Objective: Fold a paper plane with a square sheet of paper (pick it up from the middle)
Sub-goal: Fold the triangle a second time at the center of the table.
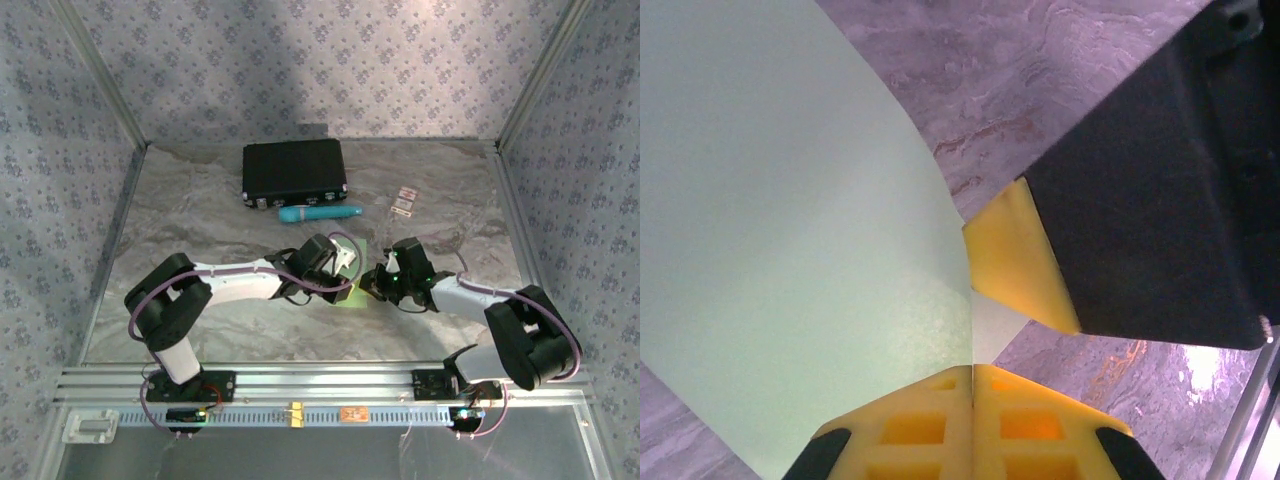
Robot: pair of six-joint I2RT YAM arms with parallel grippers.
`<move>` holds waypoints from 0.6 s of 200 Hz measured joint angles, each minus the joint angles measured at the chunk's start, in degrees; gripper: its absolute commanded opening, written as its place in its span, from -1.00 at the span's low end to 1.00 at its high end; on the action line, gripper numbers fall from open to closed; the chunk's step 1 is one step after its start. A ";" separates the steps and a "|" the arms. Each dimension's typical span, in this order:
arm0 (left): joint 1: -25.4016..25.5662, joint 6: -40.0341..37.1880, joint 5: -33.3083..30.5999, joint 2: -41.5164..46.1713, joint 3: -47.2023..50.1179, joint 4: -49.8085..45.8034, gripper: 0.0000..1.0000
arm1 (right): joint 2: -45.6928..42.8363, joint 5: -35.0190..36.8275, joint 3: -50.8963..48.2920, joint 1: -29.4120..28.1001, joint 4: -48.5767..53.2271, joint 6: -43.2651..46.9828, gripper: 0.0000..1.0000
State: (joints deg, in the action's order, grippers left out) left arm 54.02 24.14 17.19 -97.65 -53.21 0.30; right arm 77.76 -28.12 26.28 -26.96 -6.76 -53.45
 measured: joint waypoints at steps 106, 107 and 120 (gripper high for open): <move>-0.13 4.48 0.42 -0.09 -0.37 0.02 -1.00 | 3.67 4.44 2.58 -1.22 8.09 5.90 -0.82; -0.13 4.50 0.44 -0.09 -0.39 0.02 -1.00 | 3.67 4.44 2.62 -1.20 8.17 6.01 -0.82; -0.13 5.35 0.44 -0.09 -0.66 0.17 -1.00 | 3.69 4.59 3.23 -0.59 9.70 7.58 -0.82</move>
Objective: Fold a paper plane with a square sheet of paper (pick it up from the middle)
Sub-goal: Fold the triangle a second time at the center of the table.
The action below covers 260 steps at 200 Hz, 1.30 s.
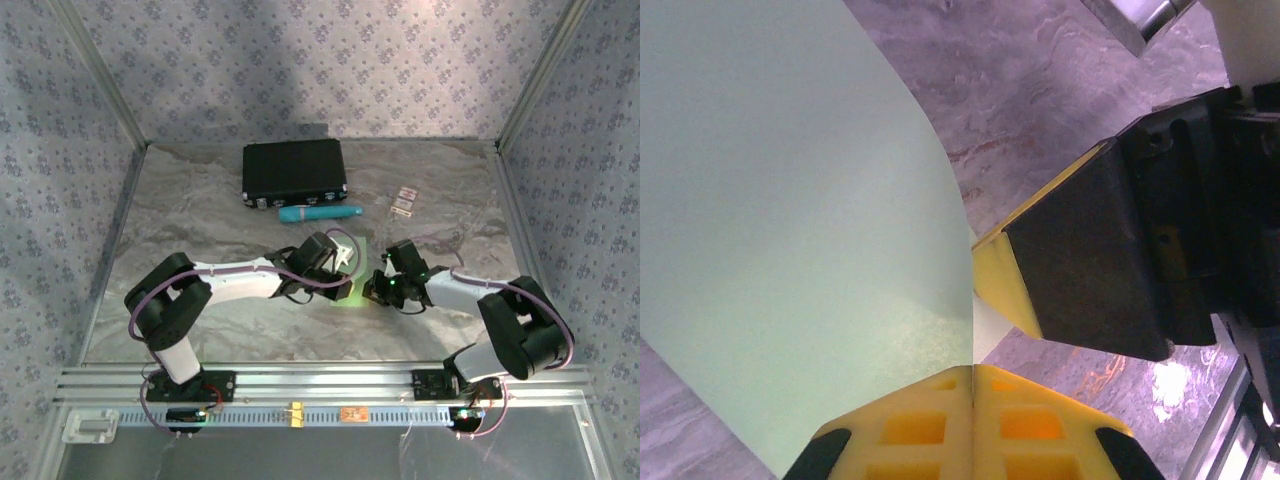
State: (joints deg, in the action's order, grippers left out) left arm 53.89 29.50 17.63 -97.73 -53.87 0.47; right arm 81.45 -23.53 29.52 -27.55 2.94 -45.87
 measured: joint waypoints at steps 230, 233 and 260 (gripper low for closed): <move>0.22 2.05 -1.79 -3.02 -2.73 2.78 -0.92 | 1.22 -1.11 3.13 3.04 5.70 6.51 -0.79; 0.22 2.01 -1.79 -3.04 -2.73 2.78 -0.92 | 1.22 -1.11 3.13 3.04 5.70 6.49 -0.79; 0.22 1.81 -1.79 -3.23 -2.78 2.75 -0.98 | 1.22 -1.14 3.13 2.89 5.68 6.45 -0.78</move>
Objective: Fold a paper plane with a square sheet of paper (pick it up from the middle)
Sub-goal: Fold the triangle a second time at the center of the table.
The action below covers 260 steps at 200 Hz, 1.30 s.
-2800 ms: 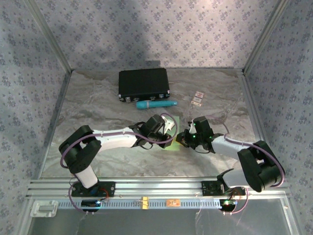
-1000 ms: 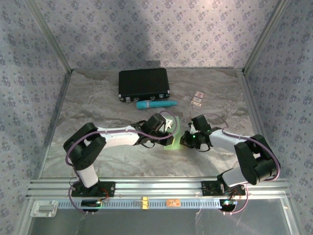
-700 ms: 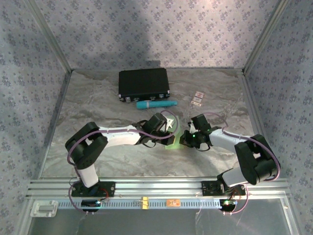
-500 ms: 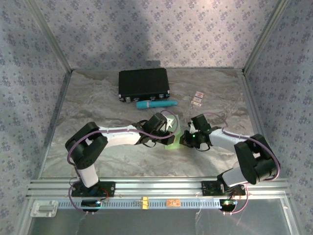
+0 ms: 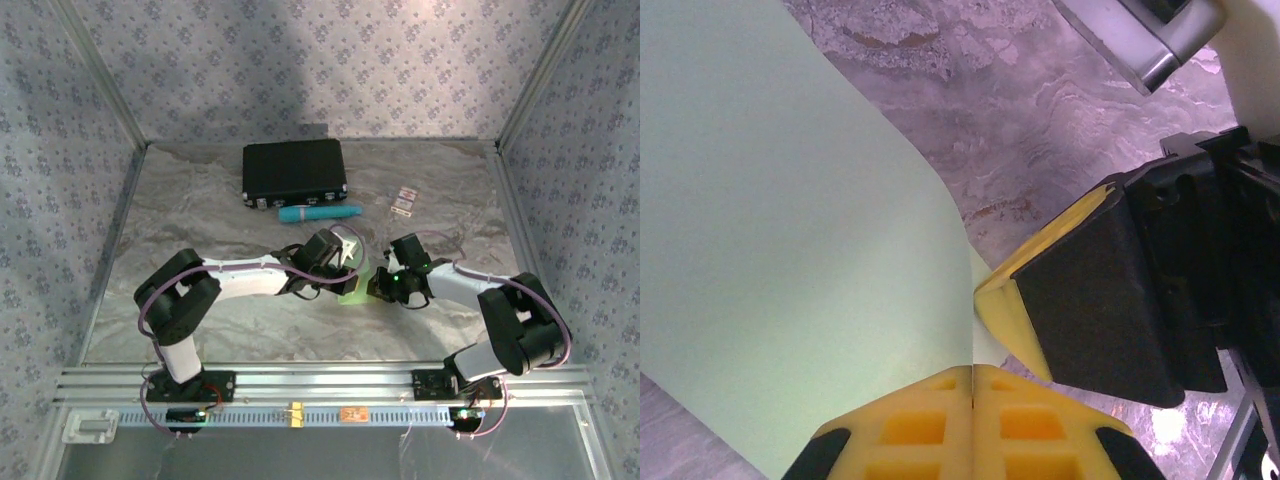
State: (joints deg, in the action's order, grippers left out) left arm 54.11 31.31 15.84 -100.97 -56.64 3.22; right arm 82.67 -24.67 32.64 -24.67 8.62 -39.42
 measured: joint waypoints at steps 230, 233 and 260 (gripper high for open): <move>-1.62 -2.23 -1.36 -2.43 -1.09 -2.14 -1.00 | 2.49 0.48 -0.11 -2.12 -5.68 -2.93 -0.80; -1.62 -2.32 -1.49 -2.45 -1.09 -2.14 -1.00 | 2.49 0.48 -0.11 -2.12 -5.66 -2.91 -0.80; -1.62 -3.02 -2.89 -2.78 -2.03 -3.37 -1.00 | 2.45 0.48 -0.11 -2.12 -5.55 -2.51 -0.80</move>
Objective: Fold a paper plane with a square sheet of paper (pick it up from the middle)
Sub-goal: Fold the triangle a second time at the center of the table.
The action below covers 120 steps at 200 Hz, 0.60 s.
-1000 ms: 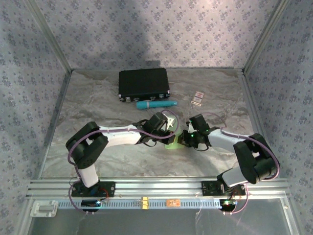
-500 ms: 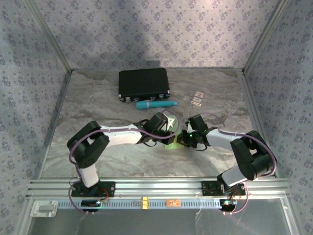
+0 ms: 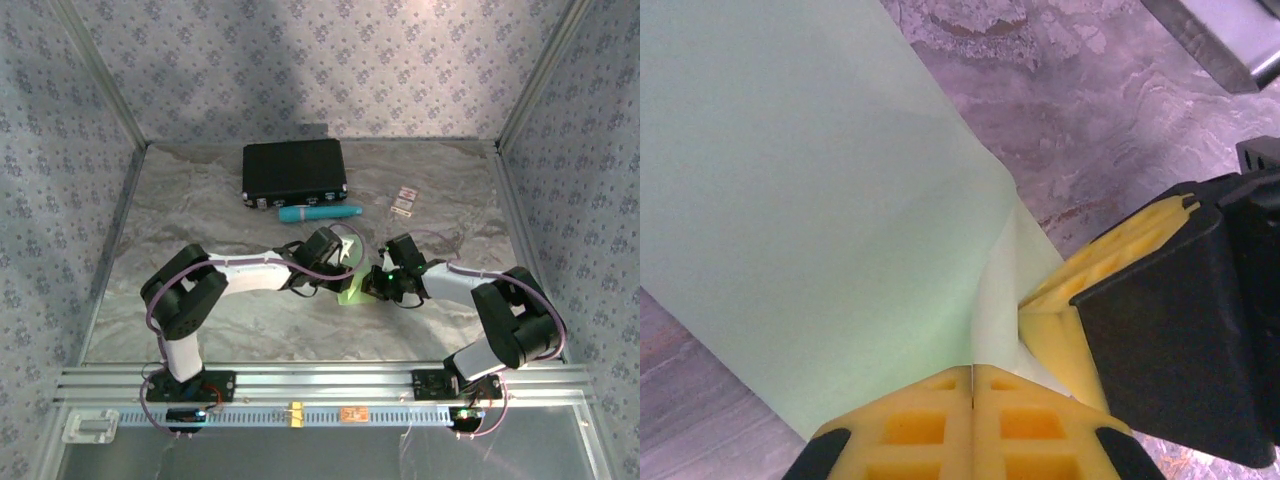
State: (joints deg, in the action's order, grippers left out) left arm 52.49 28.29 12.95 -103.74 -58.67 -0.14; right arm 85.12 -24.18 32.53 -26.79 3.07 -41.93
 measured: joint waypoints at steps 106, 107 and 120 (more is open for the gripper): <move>0.00 -2.80 -5.53 -1.73 -1.99 -4.63 -1.00 | -0.22 0.00 0.04 0.00 0.66 0.02 -0.80; 0.00 -2.80 -5.62 -1.73 -2.03 -4.70 -1.00 | -0.22 0.02 0.02 0.00 0.66 0.02 -0.80; 0.00 -2.80 -6.21 -1.75 -2.27 -5.16 -1.00 | -0.22 0.00 0.04 0.00 0.72 0.02 -0.80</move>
State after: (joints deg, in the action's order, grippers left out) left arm 52.49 25.50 6.74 -105.49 -60.95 -5.30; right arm 84.90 -24.18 32.58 -26.79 3.79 -41.91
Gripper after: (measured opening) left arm 0.052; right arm 0.097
